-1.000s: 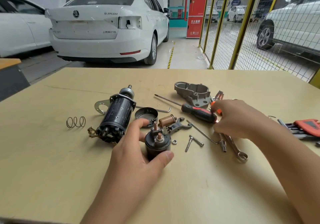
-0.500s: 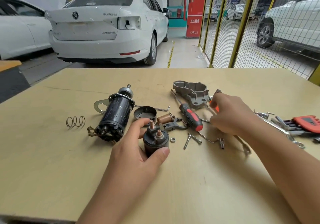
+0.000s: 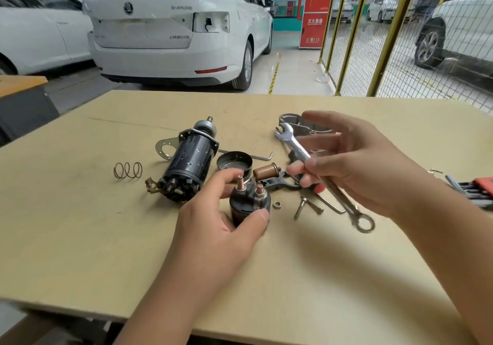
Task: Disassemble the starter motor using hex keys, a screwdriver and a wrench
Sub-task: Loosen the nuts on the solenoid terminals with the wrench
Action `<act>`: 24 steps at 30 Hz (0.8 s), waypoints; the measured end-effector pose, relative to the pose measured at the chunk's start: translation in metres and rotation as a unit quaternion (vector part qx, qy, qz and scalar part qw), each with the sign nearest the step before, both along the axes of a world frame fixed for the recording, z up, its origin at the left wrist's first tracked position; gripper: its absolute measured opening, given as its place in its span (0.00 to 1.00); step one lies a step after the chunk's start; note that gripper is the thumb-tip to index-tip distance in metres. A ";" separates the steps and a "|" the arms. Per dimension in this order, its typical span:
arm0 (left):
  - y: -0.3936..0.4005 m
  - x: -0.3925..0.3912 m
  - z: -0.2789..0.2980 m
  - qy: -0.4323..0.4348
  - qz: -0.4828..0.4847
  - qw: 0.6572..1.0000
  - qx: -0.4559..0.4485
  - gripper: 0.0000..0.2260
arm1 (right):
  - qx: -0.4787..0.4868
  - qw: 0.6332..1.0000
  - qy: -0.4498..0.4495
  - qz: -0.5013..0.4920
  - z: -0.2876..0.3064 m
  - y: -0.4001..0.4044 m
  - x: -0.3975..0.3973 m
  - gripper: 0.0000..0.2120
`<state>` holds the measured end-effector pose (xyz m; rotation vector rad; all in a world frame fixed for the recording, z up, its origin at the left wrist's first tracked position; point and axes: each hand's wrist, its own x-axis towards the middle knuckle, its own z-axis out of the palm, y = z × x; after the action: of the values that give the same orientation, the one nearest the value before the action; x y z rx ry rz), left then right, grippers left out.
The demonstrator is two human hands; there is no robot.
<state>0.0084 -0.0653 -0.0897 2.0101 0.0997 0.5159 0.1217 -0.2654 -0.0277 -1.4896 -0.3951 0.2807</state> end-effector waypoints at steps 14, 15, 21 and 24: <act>-0.001 0.001 0.001 -0.028 0.027 0.999 0.020 0.16 | -0.187 0.969 0.004 0.162 -0.001 0.004 -0.011 0.04; -0.001 0.001 0.001 -0.030 0.025 0.999 0.013 0.16 | -0.176 0.970 0.008 0.166 -0.001 0.005 -0.011 0.05; 0.001 0.001 0.001 -0.027 0.005 1.000 0.009 0.20 | -0.168 0.970 0.015 0.178 -0.001 0.007 -0.014 0.07; 0.000 0.003 0.000 -0.031 -0.002 0.999 0.010 0.18 | -0.179 0.969 -0.007 0.171 0.001 0.010 -0.017 0.03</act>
<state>0.0116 -0.0653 -0.0895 2.0115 0.0515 0.5781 0.1052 -0.2558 -0.0267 -1.7738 -0.6382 0.6424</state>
